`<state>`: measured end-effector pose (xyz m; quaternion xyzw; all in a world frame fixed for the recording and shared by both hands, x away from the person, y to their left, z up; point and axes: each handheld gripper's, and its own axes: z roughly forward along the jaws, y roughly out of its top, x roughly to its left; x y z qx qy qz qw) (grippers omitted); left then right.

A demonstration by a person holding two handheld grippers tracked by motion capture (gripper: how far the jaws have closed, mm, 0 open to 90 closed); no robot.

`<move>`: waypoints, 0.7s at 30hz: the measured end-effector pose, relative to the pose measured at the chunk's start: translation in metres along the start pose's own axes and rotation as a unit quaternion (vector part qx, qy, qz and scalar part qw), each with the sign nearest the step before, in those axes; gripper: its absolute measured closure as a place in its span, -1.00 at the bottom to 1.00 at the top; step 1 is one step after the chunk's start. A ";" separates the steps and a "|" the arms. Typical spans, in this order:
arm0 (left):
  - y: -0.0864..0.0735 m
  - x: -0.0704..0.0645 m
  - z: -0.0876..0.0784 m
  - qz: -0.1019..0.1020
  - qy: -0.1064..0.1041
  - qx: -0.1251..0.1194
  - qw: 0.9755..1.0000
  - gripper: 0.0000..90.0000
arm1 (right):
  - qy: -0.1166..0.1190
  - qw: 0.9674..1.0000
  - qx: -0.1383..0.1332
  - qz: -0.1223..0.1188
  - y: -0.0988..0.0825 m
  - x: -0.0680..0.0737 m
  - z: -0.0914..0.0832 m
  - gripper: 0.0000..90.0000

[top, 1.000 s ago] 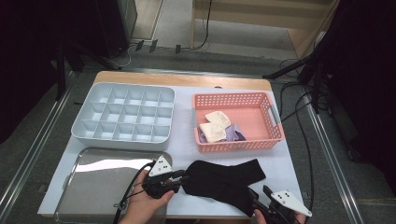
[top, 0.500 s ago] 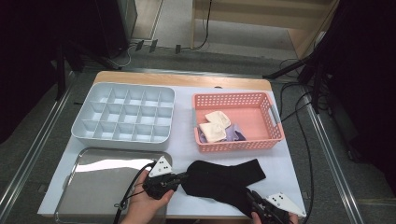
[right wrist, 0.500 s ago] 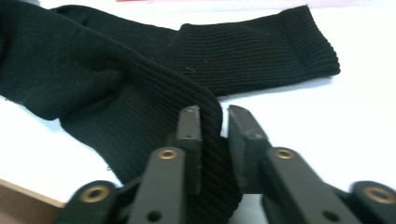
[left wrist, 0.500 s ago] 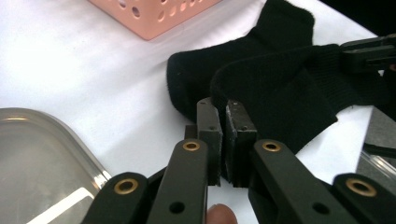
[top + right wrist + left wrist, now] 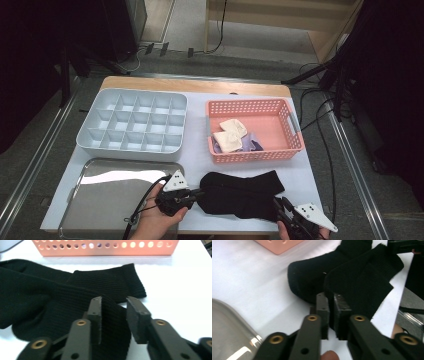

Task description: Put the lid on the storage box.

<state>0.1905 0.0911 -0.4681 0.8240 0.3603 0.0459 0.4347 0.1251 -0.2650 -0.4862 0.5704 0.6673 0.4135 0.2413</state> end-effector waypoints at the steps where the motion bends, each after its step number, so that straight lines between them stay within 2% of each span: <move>1: 0.000 0.001 -0.001 -0.004 -0.001 -0.001 1.000 0.75 | 0.000 1.000 -0.003 0.007 0.000 -0.001 -0.002 0.39; 5: 0.002 0.004 -0.003 -0.015 0.004 -0.019 1.000 0.63 | 0.001 1.000 -0.011 0.021 -0.001 -0.004 -0.009 0.26; 8: 0.002 0.003 -0.003 -0.021 0.008 -0.020 1.000 0.49 | 0.005 1.000 0.003 0.030 -0.003 -0.003 -0.007 0.16; 11: 0.001 0.002 -0.001 -0.021 0.007 -0.011 1.000 0.47 | -0.006 0.999 0.022 0.032 -0.006 -0.001 -0.004 0.09; 13: 0.001 0.001 0.000 -0.019 0.007 -0.002 1.000 0.63 | -0.011 0.999 0.035 0.030 -0.007 0.000 -0.002 0.21; 15: 0.000 0.001 0.001 -0.018 0.003 0.007 1.000 0.87 | 0.000 0.999 0.048 0.025 -0.009 0.002 0.001 0.47; 16: 0.000 0.000 0.001 -0.016 0.000 0.008 1.000 0.92 | 0.003 0.999 0.048 0.020 -0.009 0.002 0.001 0.61; 18: 0.001 0.001 0.001 -0.014 0.002 0.009 1.000 0.91 | 0.015 0.999 0.047 0.022 -0.007 0.003 0.001 0.60; 20: 0.001 0.002 0.000 -0.016 0.007 -0.001 1.000 0.77 | 0.007 0.999 0.029 0.019 -0.005 0.002 -0.001 0.43; 21: 0.002 0.003 0.000 -0.020 0.006 -0.007 1.000 0.69 | 0.004 1.000 0.017 0.025 -0.003 0.000 -0.003 0.40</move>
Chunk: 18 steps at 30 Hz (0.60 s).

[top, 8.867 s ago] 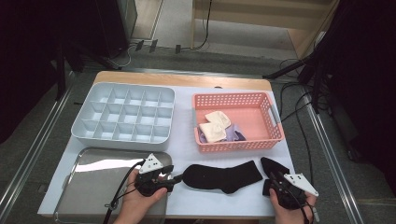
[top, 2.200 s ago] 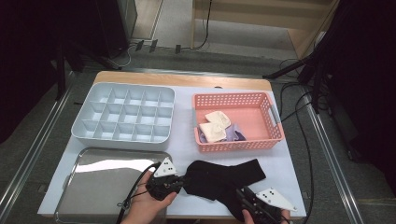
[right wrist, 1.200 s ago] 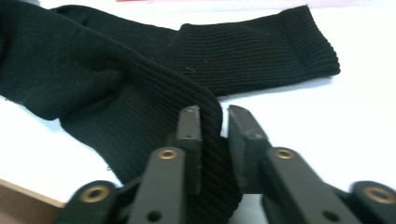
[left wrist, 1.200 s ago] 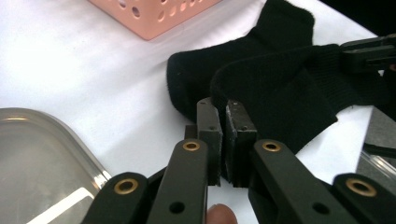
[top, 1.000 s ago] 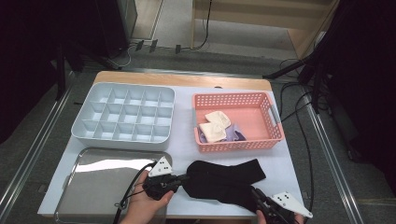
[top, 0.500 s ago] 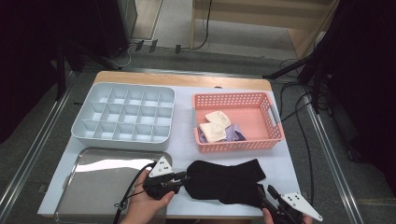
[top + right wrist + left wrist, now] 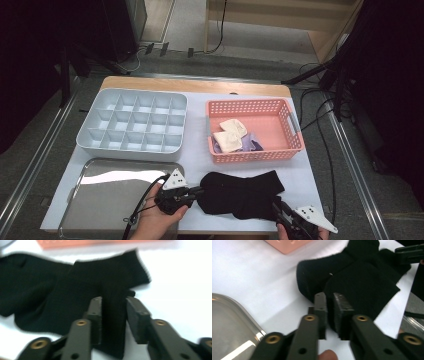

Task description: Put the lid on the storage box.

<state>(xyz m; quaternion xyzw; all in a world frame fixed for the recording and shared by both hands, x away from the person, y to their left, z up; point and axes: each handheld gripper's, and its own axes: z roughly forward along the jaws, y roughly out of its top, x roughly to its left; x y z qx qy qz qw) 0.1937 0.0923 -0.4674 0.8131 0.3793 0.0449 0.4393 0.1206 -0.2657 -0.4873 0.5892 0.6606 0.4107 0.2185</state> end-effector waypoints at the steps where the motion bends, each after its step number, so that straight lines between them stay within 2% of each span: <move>1: 0.001 0.001 0.000 -0.002 0.001 -0.003 1.000 0.62 | 0.001 1.000 -0.014 0.005 0.003 -0.003 -0.001 0.39; 3: 0.003 0.004 0.000 -0.011 0.008 -0.018 1.000 0.55 | 0.006 0.999 -0.036 0.012 0.010 -0.009 -0.001 0.38; 6: 0.007 0.009 0.003 -0.036 0.023 -0.028 0.999 0.54 | 0.002 0.999 -0.042 0.010 0.023 -0.019 0.010 0.37; 8: 0.008 0.012 0.006 -0.051 0.031 -0.030 0.998 0.50 | 0.003 0.999 -0.028 0.016 0.028 -0.024 0.023 0.33; 10: 0.008 0.014 0.011 -0.060 0.039 -0.026 0.997 0.48 | -0.002 1.000 -0.008 0.008 0.030 -0.026 0.035 0.31; 12: 0.008 0.014 0.015 -0.056 0.045 -0.020 0.997 0.44 | -0.008 1.000 0.006 -0.001 0.031 -0.027 0.042 0.31; 14: 0.007 0.011 0.020 -0.050 0.048 -0.009 0.998 0.43 | -0.005 1.000 0.020 -0.002 0.029 -0.028 0.048 0.42; 15: 0.007 0.010 0.022 -0.048 0.051 -0.003 0.998 0.45 | -0.006 1.000 0.016 -0.003 0.028 -0.028 0.048 0.54; 18: 0.008 0.009 0.023 -0.052 0.054 0.001 0.997 0.59 | 0.012 1.000 0.021 0.000 0.028 -0.030 0.046 0.74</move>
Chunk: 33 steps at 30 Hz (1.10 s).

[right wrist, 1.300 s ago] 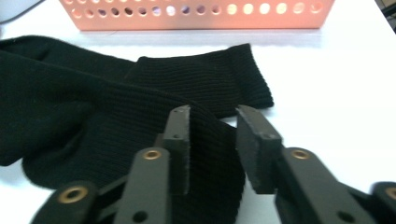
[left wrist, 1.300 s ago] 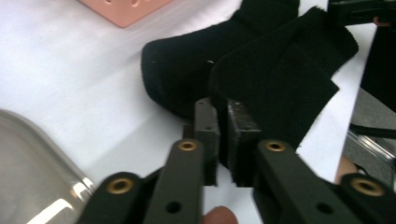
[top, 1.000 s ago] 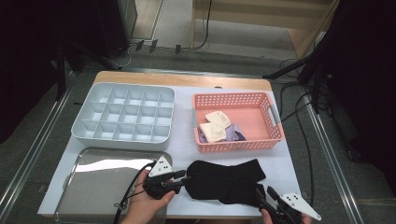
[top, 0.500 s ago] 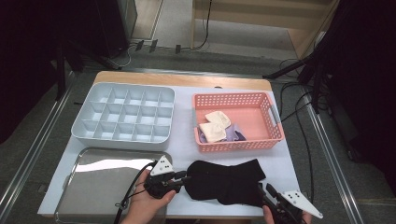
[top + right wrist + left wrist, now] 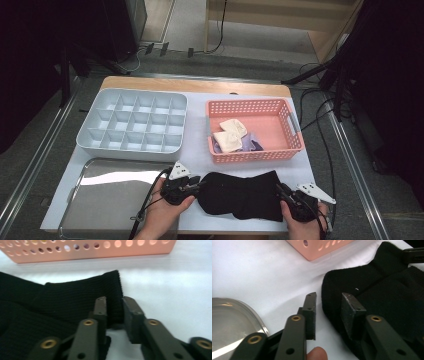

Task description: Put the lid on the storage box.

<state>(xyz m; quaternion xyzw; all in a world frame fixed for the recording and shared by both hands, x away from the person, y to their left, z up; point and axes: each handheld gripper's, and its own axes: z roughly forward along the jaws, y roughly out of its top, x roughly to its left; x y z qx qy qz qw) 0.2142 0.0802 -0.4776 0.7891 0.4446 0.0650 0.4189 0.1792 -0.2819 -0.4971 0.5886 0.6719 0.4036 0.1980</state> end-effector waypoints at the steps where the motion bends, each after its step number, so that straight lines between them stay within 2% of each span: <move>1: 0.000 0.000 0.000 0.000 0.003 0.003 1.000 0.68 | 0.003 1.000 0.001 0.001 -0.001 0.000 -0.001 0.77; 2: 0.001 0.001 0.000 -0.004 0.005 0.009 1.000 0.85 | 0.007 1.000 0.001 0.001 -0.001 0.000 -0.001 0.78; 4: 0.000 0.003 0.001 -0.007 -0.002 0.018 1.000 1.00 | 0.012 1.000 0.000 0.003 -0.001 -0.001 -0.003 0.79; 6: 0.000 0.003 0.000 -0.003 -0.008 0.029 1.000 1.00 | 0.013 1.000 -0.005 0.007 -0.001 -0.003 -0.006 0.80; 10: 0.003 0.006 -0.002 -0.013 -0.011 0.037 0.999 1.00 | 0.012 1.000 -0.009 0.010 -0.001 -0.008 -0.009 0.80; 13: 0.005 0.006 -0.004 -0.004 -0.003 0.035 0.999 1.00 | 0.008 1.000 -0.009 0.011 -0.002 -0.010 -0.009 0.81; 17: 0.007 0.007 -0.005 -0.002 0.016 0.021 1.000 1.00 | -0.004 1.000 -0.006 0.006 -0.004 -0.010 -0.008 0.82; 19: 0.007 0.004 -0.006 0.015 0.029 0.021 0.999 1.00 | -0.006 1.000 -0.005 0.002 -0.005 -0.010 -0.008 0.82; 21: 0.007 0.001 -0.005 0.024 0.043 0.013 0.999 1.00 | -0.007 1.000 -0.009 0.002 -0.005 -0.009 -0.009 0.81; 25: 0.007 0.001 -0.005 0.021 0.046 0.010 0.999 1.00 | -0.008 1.000 -0.013 -0.008 -0.006 -0.007 -0.009 0.81; 27: 0.006 0.002 -0.005 0.015 0.049 0.002 0.999 0.85 | -0.002 1.000 -0.012 -0.004 -0.006 -0.006 -0.009 0.75; 30: 0.005 0.006 -0.010 -0.004 0.041 -0.009 0.999 0.64 | -0.001 1.000 -0.031 0.000 -0.007 -0.008 -0.014 0.57; 33: 0.003 0.007 -0.017 0.003 0.046 -0.015 0.999 0.51 | 0.006 0.999 -0.054 0.000 -0.006 -0.006 -0.027 0.49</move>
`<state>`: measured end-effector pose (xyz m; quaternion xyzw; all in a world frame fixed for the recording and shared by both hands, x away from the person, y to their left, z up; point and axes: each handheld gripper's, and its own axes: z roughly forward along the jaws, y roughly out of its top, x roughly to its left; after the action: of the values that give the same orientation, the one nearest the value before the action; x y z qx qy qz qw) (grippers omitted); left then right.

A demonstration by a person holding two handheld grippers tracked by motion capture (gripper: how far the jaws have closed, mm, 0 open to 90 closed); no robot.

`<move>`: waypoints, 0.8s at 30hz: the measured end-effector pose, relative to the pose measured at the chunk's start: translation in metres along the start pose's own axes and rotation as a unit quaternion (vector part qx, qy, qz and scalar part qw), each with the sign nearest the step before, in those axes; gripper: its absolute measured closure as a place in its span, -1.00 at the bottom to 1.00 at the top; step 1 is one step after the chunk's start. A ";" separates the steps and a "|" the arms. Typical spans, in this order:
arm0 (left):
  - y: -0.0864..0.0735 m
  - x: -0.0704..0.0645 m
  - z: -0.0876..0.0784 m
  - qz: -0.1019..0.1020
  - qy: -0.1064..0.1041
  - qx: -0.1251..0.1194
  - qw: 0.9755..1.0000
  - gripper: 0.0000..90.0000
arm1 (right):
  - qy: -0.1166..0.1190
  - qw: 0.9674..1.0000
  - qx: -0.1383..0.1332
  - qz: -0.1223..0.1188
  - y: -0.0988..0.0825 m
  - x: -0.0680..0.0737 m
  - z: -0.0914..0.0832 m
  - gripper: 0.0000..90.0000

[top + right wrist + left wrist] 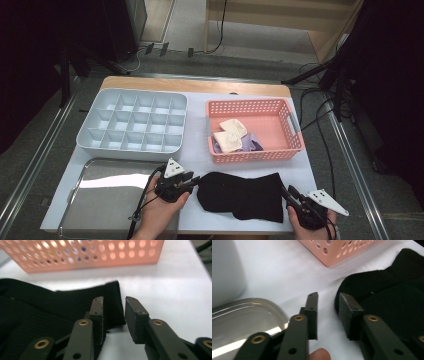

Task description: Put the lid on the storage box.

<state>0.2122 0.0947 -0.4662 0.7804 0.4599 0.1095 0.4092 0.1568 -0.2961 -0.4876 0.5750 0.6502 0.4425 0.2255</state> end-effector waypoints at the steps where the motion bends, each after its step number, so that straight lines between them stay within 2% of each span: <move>1: 0.000 0.000 -0.003 0.001 -0.002 -0.003 1.000 0.50 | 0.002 1.000 -0.003 -0.001 0.000 0.002 -0.004 0.46; 4: 0.002 -0.002 -0.011 0.000 -0.012 -0.015 1.000 0.47 | 0.010 1.000 0.002 0.000 -0.005 0.009 -0.014 0.41; 6: 0.001 -0.003 -0.015 0.004 -0.019 -0.016 1.000 0.44 | 0.012 1.000 0.013 0.001 -0.010 0.014 -0.017 0.37; 9: -0.006 -0.007 -0.015 0.011 -0.032 -0.006 0.999 0.40 | 0.006 1.000 0.028 0.000 -0.018 0.019 -0.020 0.29; 12: -0.014 -0.010 -0.011 0.006 -0.050 0.006 0.999 0.33 | 0.002 0.999 0.039 0.006 -0.024 0.021 -0.022 0.22; 16: -0.018 -0.018 -0.005 0.014 -0.062 0.027 0.998 0.39 | -0.004 0.998 0.053 0.014 -0.029 0.024 -0.020 0.21; 20: -0.018 -0.023 -0.004 0.017 -0.065 0.033 0.997 0.67 | -0.008 0.998 0.056 0.014 -0.030 0.029 -0.020 0.46; 24: -0.018 -0.021 -0.004 0.017 -0.061 0.032 0.997 0.90 | 0.000 0.998 0.065 0.002 -0.030 0.033 -0.020 0.77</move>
<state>0.1872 0.0844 -0.4725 0.8062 0.4239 0.0535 0.4093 0.1164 -0.2691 -0.4950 0.5898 0.6764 0.3999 0.1862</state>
